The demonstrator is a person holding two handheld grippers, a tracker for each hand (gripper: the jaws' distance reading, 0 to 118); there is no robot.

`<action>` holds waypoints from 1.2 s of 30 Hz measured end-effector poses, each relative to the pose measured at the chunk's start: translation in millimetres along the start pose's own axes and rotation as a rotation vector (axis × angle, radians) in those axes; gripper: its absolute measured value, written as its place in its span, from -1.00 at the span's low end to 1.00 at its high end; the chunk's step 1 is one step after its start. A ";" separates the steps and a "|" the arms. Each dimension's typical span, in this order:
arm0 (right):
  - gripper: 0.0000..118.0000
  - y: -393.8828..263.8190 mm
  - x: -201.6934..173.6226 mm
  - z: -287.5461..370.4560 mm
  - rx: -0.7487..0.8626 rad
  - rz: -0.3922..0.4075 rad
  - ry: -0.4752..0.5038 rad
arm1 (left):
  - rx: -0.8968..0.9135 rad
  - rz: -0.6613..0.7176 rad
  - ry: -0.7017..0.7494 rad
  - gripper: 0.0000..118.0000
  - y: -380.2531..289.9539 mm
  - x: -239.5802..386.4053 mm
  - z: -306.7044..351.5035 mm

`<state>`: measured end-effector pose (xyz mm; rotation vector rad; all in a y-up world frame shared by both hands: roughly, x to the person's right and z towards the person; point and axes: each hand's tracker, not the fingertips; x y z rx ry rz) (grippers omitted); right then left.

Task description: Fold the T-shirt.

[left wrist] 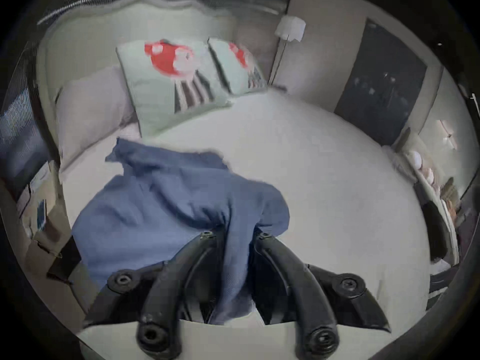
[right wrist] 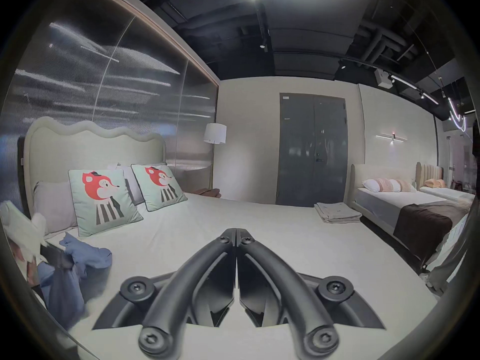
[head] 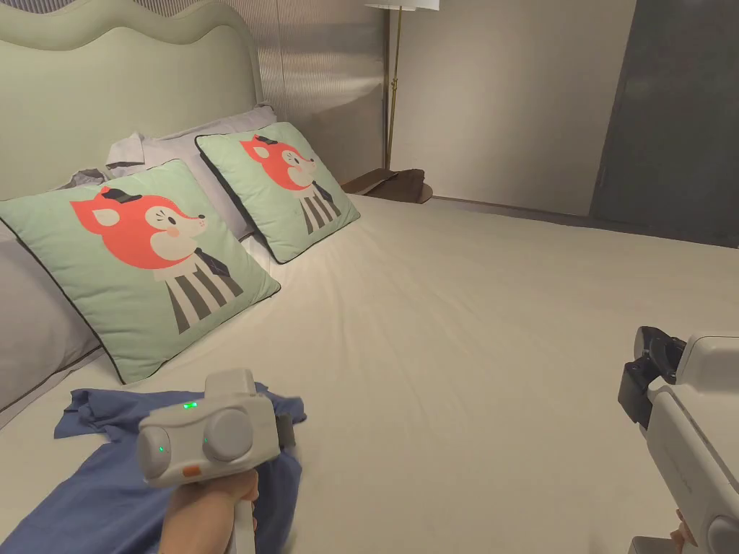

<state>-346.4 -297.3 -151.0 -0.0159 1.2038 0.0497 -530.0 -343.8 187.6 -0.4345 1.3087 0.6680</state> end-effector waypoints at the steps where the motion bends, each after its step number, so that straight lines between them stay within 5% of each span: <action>1: -1.00 1.5 3.8 3.0 0.006 -0.004 -0.008 | 0.038 -0.008 -0.031 -0.81 7.9 8.3 11.7; 12: -1.00 14.4 66.8 54.2 0.053 -0.008 -0.146 | 0.168 -0.159 -0.420 -0.81 29.0 150.1 62.3; 23: -1.00 11.7 150.4 117.4 0.060 -0.006 -0.362 | 0.029 -0.369 -0.772 -0.81 -64.4 318.4 80.5; 36: -1.00 -6.1 188.1 154.7 -0.004 -0.014 -0.468 | -0.432 -0.622 -0.732 -0.81 -253.7 386.9 -3.1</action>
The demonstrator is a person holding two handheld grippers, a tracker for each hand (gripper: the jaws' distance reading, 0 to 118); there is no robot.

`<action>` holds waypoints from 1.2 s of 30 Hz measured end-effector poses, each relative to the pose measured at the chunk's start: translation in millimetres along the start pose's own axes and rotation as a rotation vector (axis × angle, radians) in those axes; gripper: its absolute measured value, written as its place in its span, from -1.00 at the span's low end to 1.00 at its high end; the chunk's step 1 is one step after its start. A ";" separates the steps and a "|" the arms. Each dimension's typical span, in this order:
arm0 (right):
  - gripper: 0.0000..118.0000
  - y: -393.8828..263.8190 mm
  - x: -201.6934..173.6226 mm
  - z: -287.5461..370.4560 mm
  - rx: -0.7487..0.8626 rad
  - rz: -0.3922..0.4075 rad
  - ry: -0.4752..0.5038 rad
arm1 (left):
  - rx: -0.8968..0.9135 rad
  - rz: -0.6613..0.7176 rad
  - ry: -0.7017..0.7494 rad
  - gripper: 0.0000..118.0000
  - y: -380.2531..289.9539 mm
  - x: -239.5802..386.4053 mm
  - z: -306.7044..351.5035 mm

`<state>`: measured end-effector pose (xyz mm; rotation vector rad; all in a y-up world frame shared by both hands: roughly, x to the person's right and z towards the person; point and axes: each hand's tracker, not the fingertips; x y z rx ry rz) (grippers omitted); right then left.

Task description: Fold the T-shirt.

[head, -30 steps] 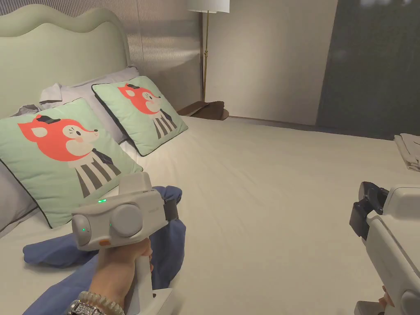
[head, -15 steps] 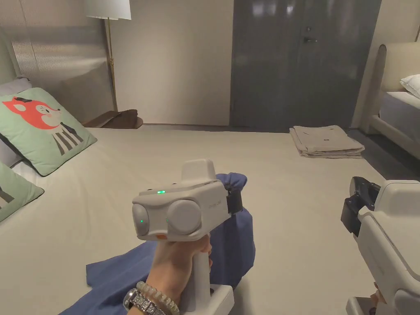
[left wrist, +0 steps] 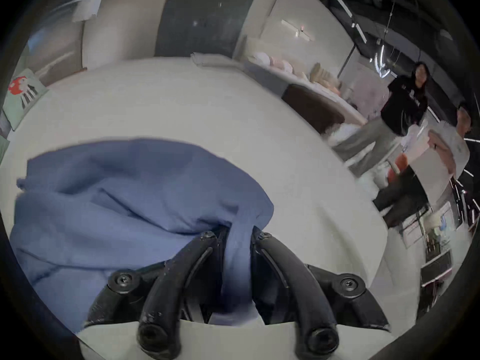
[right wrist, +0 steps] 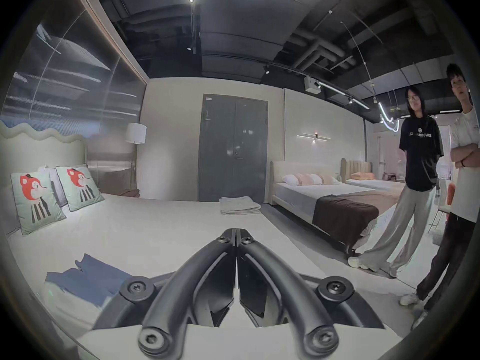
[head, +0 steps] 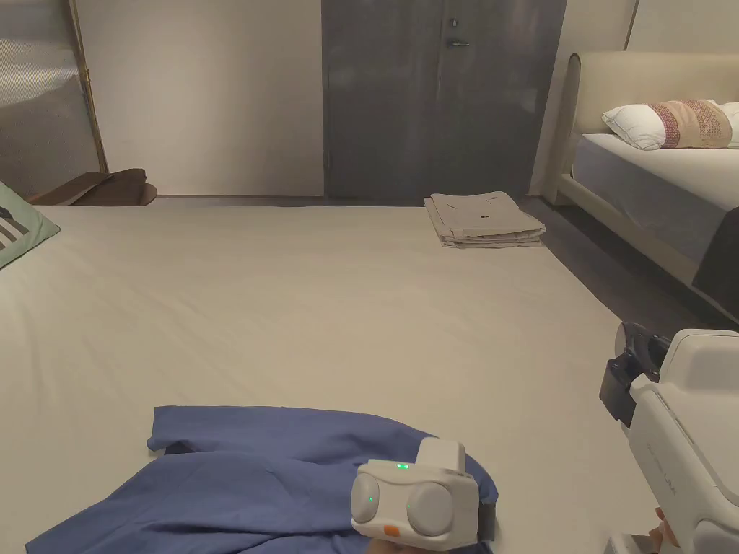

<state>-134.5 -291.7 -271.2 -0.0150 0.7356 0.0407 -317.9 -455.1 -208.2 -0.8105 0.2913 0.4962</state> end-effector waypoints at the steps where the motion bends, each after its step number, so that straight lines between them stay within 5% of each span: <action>1: -1.00 -1.0 0.2 0.6 -0.003 0.000 -0.001 | -0.019 -0.011 0.014 -0.81 -5.9 0.9 -7.1; 8: -1.00 -5.2 -1.1 -2.2 -0.020 0.002 0.007 | -0.021 0.008 0.033 -0.78 -19.3 -0.9 -17.8; 10: -1.00 -4.8 -2.4 -0.5 -0.020 0.001 0.009 | 0.003 0.028 0.009 -0.27 -19.9 -4.0 -11.6; 12: -1.00 -4.0 -2.9 0.5 -0.015 0.002 0.014 | 0.036 0.033 -0.010 0.62 -18.7 -7.4 4.1; 13: -1.00 -3.0 -3.2 2.0 -0.011 0.006 0.015 | 0.075 0.028 -0.020 0.75 -17.6 -9.3 16.4; 19: -1.00 0.9 -7.9 10.2 0.021 -0.005 0.036 | 0.465 0.029 0.094 0.75 -3.0 -47.9 136.8; 26: -1.00 -3.5 -23.4 14.4 0.037 -0.015 0.075 | 0.841 0.057 0.462 0.75 -23.0 -115.8 277.4; 28: -1.00 -4.3 -27.9 13.6 0.037 -0.021 0.086 | 0.887 0.051 0.595 0.52 -31.5 -134.9 297.4; 30: -1.00 -4.3 -32.7 12.7 0.037 -0.026 0.097 | 0.912 0.023 0.678 -0.30 -39.5 -143.3 314.9; 32: -1.00 -4.2 -36.9 11.4 0.037 -0.032 0.107 | 0.924 0.025 0.731 -0.45 -43.3 -149.3 321.8; 33: -1.00 -4.0 -39.2 11.3 0.037 -0.033 0.112 | 0.928 0.036 0.722 -0.82 -45.0 -153.8 324.9; 36: -1.00 -3.9 -44.5 12.0 0.038 -0.033 0.124 | 0.892 0.048 0.700 -0.91 -49.0 -156.4 328.9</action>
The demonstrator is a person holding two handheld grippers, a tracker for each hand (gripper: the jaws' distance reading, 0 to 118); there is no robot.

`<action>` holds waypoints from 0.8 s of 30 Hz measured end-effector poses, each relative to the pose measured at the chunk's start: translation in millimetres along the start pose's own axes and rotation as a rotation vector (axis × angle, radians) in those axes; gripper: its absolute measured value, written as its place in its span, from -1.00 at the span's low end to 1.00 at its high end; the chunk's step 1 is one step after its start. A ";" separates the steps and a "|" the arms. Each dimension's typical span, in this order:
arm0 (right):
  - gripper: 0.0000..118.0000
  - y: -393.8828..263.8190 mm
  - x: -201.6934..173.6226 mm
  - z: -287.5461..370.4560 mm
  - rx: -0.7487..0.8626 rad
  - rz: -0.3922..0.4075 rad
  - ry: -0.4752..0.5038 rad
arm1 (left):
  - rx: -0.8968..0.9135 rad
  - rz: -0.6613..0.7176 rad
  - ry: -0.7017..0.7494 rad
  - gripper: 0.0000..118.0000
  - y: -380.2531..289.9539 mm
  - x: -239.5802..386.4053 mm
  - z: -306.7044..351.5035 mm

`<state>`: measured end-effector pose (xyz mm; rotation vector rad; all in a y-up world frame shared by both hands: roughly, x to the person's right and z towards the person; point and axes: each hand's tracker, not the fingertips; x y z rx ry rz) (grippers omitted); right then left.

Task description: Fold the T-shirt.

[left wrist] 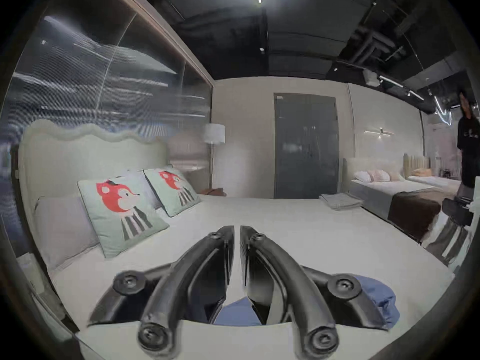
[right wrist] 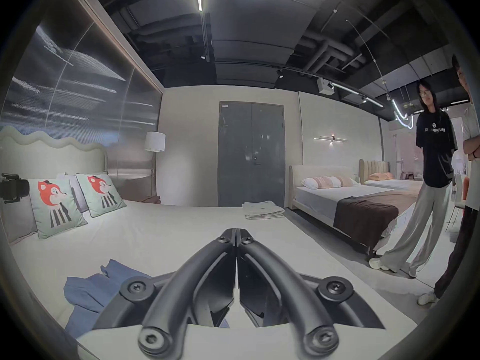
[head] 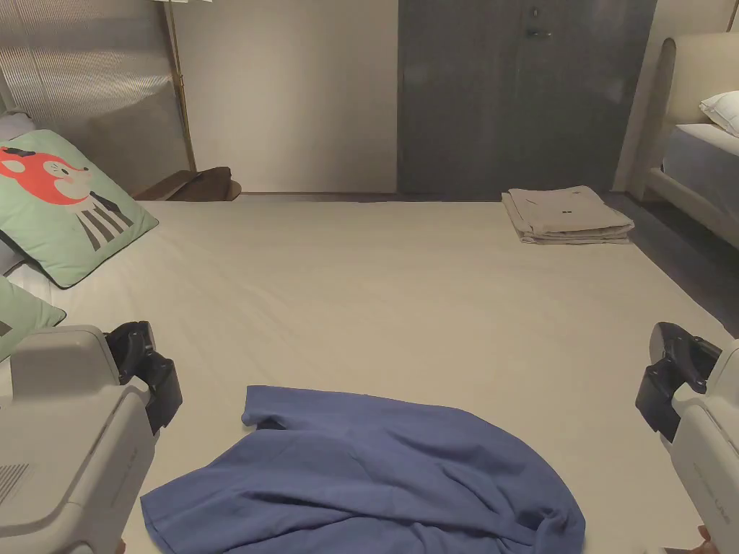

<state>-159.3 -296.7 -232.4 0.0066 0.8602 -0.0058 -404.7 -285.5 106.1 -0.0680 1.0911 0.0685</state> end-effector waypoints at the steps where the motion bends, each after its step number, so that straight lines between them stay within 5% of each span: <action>1: -1.00 -0.2 -1.3 -0.1 -0.002 0.000 0.006 | -0.003 -0.001 0.006 -0.99 -2.8 -0.4 -0.1; 13: -1.00 -26.1 -7.9 -3.3 -0.095 0.023 0.032 | -0.696 0.047 -0.094 -0.96 -131.6 2.9 -19.1; 14: -1.00 -29.5 -7.9 -3.7 -0.105 0.027 0.032 | -0.742 0.049 -0.088 -0.76 -145.5 4.0 -20.0; 15: -1.00 -32.5 -8.0 -4.0 -0.114 0.029 0.032 | -0.793 0.038 -0.086 -0.09 -147.9 9.9 -13.4; 17: -1.00 -41.5 -5.3 -5.8 -0.133 0.030 0.032 | -0.849 0.051 -0.090 0.70 -167.9 12.8 -12.0; 21: -1.00 -54.8 -3.2 -6.9 -0.172 0.034 0.028 | -0.879 0.053 -0.094 0.70 -186.9 24.5 -4.8; 24: -1.00 -64.9 -0.8 -7.6 -0.198 0.031 0.021 | -0.912 0.043 -0.089 0.16 -201.8 29.1 -4.5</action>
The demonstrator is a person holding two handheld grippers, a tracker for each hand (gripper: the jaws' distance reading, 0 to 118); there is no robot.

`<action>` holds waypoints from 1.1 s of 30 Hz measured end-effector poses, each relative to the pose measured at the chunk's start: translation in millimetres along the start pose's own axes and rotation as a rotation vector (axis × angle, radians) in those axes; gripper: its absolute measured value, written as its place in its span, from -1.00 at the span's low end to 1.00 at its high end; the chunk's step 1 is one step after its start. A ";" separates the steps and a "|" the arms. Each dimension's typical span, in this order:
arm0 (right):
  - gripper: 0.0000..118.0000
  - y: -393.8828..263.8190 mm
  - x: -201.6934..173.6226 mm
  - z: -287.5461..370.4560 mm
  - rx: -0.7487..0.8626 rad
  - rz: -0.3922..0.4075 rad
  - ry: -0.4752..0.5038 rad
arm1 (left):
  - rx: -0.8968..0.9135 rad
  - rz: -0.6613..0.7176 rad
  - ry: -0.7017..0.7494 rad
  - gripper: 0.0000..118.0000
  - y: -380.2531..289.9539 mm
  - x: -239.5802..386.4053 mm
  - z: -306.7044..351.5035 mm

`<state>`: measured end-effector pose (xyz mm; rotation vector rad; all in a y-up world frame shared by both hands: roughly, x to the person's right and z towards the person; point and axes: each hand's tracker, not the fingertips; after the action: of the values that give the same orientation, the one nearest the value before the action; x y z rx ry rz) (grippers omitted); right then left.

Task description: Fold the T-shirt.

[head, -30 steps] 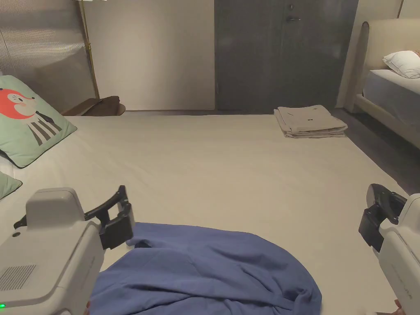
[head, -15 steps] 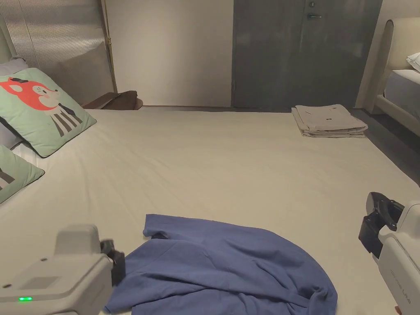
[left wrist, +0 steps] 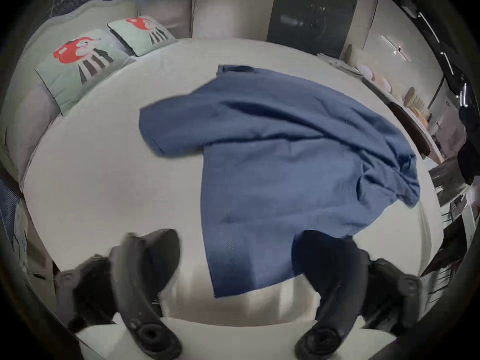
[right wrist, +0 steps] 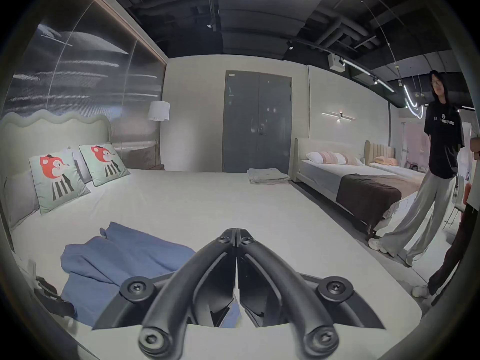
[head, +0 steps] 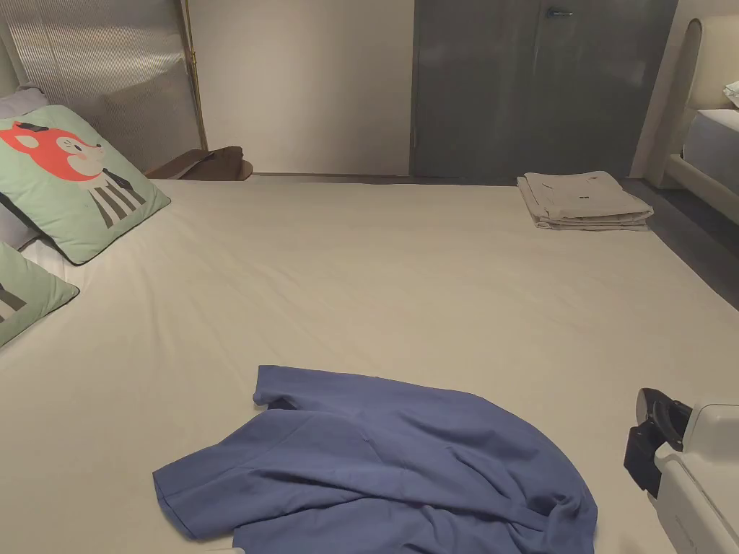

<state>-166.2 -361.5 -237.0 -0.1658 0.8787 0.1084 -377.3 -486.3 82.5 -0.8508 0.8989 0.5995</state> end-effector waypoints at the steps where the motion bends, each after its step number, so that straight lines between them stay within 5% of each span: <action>1: -1.00 -2.7 0.6 -0.7 -0.007 0.001 -0.002 | -0.005 -0.001 0.006 0.16 -2.4 2.5 -1.3; 5: -1.00 -10.9 2.7 -1.8 -0.042 0.012 -0.008 | 0.017 -0.037 0.059 0.00 -3.9 9.9 8.7; 8: -0.88 -16.6 3.4 -2.8 -0.087 0.009 -0.017 | 0.028 -0.051 0.082 -0.66 -2.9 12.4 12.5; 11: 0.65 -31.0 5.8 -14.2 -0.247 0.028 0.006 | 0.044 -0.055 0.092 -0.89 -2.5 15.2 21.2; 12: 0.82 -44.0 8.9 -21.1 -0.281 0.037 0.023 | 0.054 -0.050 0.089 -0.90 -2.4 14.4 24.8; 20: 0.66 -115.2 9.0 -46.0 -0.603 0.027 0.088 | 0.085 -0.018 0.068 -0.91 1.1 8.1 47.2; 25: 0.20 -126.3 6.8 -55.8 -0.653 -0.077 0.147 | 0.091 -0.014 0.065 -0.91 -2.7 2.1 40.4; 26: -0.01 -124.0 8.1 -57.2 -0.651 -0.083 0.155 | 0.092 -0.013 0.065 -0.91 -2.9 1.7 40.5; 27: -0.57 -121.3 9.4 -56.4 -0.647 -0.083 0.169 | 0.091 -0.010 0.062 -0.91 -2.3 3.8 42.8; 28: -0.90 -116.5 7.3 -50.9 -0.636 -0.077 0.204 | 0.092 -0.006 0.060 -0.91 -2.4 3.6 43.7; 31: -0.92 -109.3 -3.3 -42.0 -0.597 0.033 0.221 | 0.100 0.006 0.053 -0.91 -0.7 2.2 49.8; 33: -0.92 -111.7 0.6 -39.7 -0.561 0.023 0.233 | 0.110 0.015 0.049 -0.92 1.8 -0.4 56.3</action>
<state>-177.6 -478.7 -251.1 -0.7030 1.0660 0.3631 -355.0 -438.2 101.8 -0.7630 0.9750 0.5393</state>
